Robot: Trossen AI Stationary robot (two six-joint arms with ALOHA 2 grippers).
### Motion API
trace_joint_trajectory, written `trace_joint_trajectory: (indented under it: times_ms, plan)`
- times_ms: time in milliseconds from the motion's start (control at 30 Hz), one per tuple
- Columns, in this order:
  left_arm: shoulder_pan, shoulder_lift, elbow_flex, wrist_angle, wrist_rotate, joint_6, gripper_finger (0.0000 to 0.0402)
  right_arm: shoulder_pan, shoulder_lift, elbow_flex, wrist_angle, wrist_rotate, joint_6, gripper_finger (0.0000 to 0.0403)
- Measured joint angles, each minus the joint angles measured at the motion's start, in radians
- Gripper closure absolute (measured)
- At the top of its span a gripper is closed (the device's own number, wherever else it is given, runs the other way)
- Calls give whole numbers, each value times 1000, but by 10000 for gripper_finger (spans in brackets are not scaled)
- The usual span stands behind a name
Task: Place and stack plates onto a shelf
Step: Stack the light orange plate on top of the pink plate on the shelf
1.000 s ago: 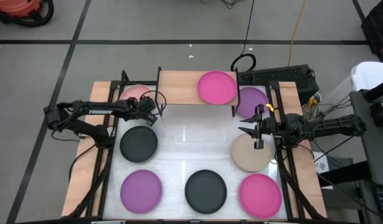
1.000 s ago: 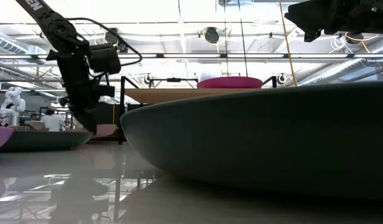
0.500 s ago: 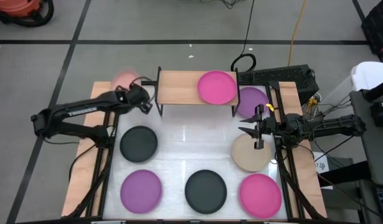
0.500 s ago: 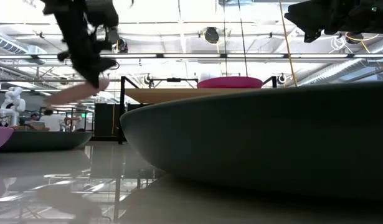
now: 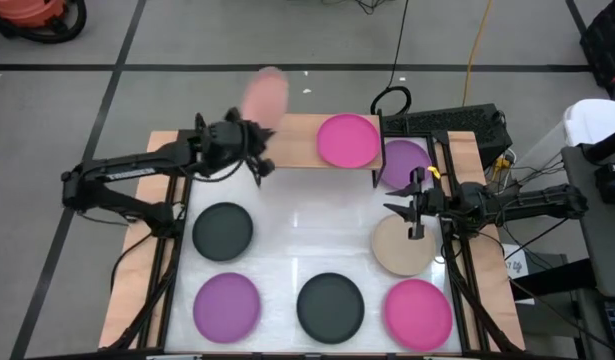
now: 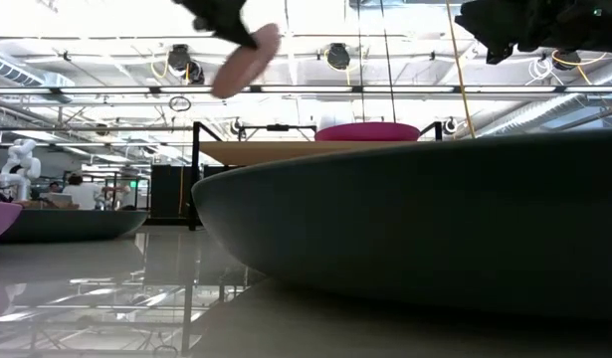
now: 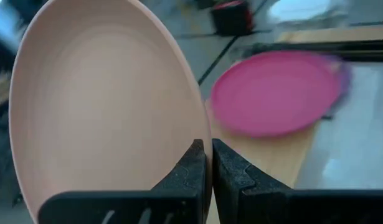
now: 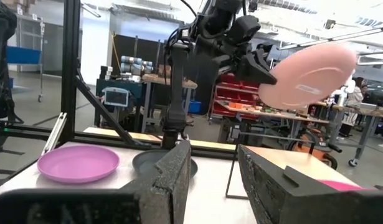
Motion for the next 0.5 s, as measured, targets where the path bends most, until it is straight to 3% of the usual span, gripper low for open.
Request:
trace_joint_trajectory:
  times_ms: [200, 500]
  plan:
    - [-11, 232, 165, 86, 136, 158, 390, 0, 0, 0, 17, 0, -4, 284]
    - [-7, 523, 368, 92, 233, 310, 388, 0, 0, 0, 17, -2, -7, 284]
